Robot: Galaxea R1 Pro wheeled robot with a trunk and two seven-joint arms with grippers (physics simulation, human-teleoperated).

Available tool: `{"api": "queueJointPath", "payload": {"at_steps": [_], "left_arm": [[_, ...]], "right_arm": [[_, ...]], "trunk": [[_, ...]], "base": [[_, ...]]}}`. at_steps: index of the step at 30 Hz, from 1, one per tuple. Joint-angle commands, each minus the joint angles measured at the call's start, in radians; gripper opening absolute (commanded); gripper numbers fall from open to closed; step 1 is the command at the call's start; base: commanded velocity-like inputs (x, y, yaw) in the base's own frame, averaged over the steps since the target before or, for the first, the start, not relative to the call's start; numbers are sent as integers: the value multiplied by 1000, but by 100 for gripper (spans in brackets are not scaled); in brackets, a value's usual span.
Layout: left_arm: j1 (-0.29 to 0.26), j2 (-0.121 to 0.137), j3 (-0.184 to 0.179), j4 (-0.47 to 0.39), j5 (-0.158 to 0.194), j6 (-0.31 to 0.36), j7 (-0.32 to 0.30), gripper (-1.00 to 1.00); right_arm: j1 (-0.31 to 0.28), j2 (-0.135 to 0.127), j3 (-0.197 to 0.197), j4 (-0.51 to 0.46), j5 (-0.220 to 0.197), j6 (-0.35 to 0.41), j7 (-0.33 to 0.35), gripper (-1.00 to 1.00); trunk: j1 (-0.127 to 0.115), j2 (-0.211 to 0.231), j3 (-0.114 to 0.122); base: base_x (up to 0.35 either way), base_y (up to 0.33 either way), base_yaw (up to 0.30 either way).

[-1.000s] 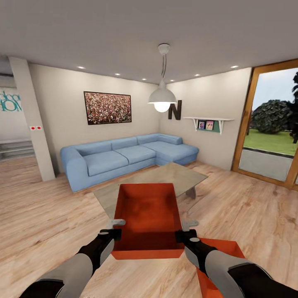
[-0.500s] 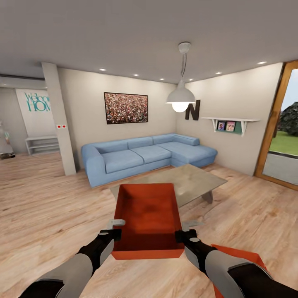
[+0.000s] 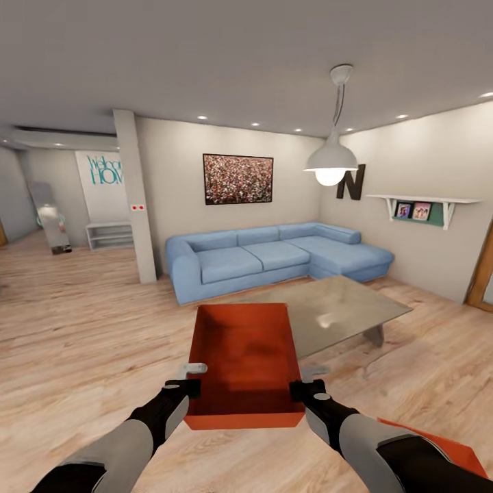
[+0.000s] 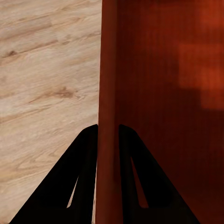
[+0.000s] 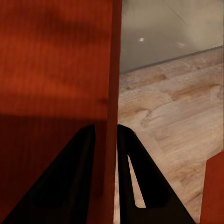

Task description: Move the two storage containers from the living room to the garage. In the garage, place one container on the floor and stack the other container on top of it (either order is fine).

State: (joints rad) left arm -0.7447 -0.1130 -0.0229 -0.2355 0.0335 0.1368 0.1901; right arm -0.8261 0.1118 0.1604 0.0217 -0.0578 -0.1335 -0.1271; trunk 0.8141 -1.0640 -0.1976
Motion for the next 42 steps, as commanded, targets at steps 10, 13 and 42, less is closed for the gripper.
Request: {"api": "queueJointPath", "payload": {"at_steps": [10, 13, 42], "left_arm": [[-1, -3, 29, -13, 0, 5, 8, -100], [-1, -3, 29, -13, 0, 6, 8, -100], [-1, -2, 29, -13, 0, 5, 8, -100]], "right_arm": [[-1, 6, -28, 4, -5, -3, -3, -100], [-1, 6, -28, 4, -5, -3, -3, -100], [-1, 5, -28, 4, -5, -3, -3, -100]], "trunk": [[0, -1, -1], [0, -1, -1], [0, -1, -1]], "base": [[0, 0, 270], [0, 0, 270], [0, 0, 270]]}}
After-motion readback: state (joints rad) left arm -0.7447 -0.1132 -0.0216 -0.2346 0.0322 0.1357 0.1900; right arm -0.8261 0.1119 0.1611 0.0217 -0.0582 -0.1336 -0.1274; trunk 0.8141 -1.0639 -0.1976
